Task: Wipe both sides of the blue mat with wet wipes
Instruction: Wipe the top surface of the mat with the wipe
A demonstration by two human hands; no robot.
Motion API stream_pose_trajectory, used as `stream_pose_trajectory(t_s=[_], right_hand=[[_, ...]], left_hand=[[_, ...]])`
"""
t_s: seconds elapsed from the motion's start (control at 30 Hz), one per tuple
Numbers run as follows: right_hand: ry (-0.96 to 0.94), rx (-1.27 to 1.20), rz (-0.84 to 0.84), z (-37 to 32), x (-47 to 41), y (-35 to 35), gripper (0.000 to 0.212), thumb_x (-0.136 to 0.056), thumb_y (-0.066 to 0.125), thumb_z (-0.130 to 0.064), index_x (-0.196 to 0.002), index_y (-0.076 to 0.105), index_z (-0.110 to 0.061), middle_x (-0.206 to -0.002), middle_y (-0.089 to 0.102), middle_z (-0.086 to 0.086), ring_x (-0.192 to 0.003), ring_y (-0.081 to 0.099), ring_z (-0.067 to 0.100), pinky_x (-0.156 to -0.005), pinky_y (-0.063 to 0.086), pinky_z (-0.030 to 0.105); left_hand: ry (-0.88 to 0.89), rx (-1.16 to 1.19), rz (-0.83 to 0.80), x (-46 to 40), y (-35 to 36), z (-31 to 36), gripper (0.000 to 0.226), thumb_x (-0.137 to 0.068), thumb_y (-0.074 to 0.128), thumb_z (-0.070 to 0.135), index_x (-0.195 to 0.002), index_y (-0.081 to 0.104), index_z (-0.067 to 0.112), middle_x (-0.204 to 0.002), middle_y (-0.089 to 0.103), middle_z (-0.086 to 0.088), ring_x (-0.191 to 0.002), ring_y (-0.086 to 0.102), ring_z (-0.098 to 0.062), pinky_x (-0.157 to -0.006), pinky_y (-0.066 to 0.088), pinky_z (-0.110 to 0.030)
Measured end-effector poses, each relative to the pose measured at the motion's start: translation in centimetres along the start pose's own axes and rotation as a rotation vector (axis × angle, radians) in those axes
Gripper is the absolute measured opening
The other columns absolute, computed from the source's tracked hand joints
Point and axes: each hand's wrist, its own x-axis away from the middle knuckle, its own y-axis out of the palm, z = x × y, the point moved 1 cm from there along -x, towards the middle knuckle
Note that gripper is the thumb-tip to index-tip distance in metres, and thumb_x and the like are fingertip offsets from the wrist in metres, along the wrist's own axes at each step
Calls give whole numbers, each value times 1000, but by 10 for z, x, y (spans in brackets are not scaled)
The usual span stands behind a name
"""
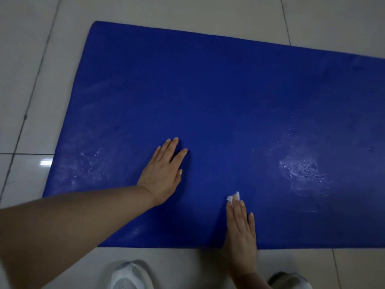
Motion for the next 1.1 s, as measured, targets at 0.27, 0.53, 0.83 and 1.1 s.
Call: stream_pose_trajectory(t_s=[0.27,0.53,0.83,1.1], right_hand=[[126,-15,78,10,-4,-3,69,-79,22,-6,-148,21,-13,-154,21,4,-145,5,11,-117,-2,28],[32,-65,160,-9,-12,3,65,-80,28,-1,-145,27,-9,-153,24,9,-143,19,21,-117,19,40],[271,7,165,19,-19,-3,76,-75,36,9,-147,21,-9,-154,19,5,-144,2,10,-117,5,32],[22,42,53,9,-28,-5,73,-74,22,-4,-146,30,-12,-153,28,5,-143,17,16,-116,6,31]], left_hand=[[0,-36,-56,-14,11,17,57,-103,33,26,-155,10,18,-161,-11,-7,-148,-12,-21,-118,-11,-30],[41,-51,-16,-12,21,13,56,-102,35,24,-154,15,15,-162,-7,-8,-146,-14,-18,-114,-14,-29],[74,-182,22,-12,29,7,55,-94,29,30,-140,46,7,-153,32,-18,-140,31,-32,-112,19,-47],[99,-220,54,-11,32,4,53,-95,29,30,-140,46,8,-153,32,-17,-140,31,-30,-111,23,-46]])
